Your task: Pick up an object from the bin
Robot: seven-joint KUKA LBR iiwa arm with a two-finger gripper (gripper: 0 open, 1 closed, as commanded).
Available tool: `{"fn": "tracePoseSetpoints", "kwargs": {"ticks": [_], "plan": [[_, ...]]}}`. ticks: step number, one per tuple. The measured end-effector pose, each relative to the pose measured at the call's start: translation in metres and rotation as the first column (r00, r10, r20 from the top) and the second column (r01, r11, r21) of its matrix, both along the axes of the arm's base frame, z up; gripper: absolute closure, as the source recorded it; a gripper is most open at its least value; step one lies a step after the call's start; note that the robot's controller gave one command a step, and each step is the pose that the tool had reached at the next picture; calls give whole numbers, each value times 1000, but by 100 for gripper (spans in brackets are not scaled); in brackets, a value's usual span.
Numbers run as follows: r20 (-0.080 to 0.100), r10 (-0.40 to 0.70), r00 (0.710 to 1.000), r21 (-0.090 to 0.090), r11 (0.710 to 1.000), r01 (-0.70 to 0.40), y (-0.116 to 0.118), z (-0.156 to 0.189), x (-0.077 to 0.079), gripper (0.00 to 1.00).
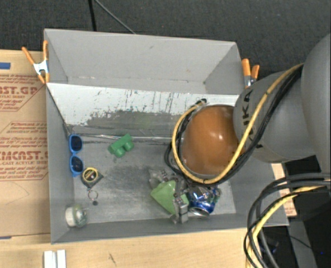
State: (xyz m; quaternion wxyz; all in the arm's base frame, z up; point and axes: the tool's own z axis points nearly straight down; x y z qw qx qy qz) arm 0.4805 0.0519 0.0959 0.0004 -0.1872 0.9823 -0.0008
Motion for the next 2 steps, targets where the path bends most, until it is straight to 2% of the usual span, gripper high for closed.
{"fn": "tracePoseSetpoints", "kwargs": {"ticks": [1,2], "plan": [[-1,2,1000,3,1000,-2,2,0,0,100],[9,-4,1000,3,1000,4,13,195,6,100]]}}
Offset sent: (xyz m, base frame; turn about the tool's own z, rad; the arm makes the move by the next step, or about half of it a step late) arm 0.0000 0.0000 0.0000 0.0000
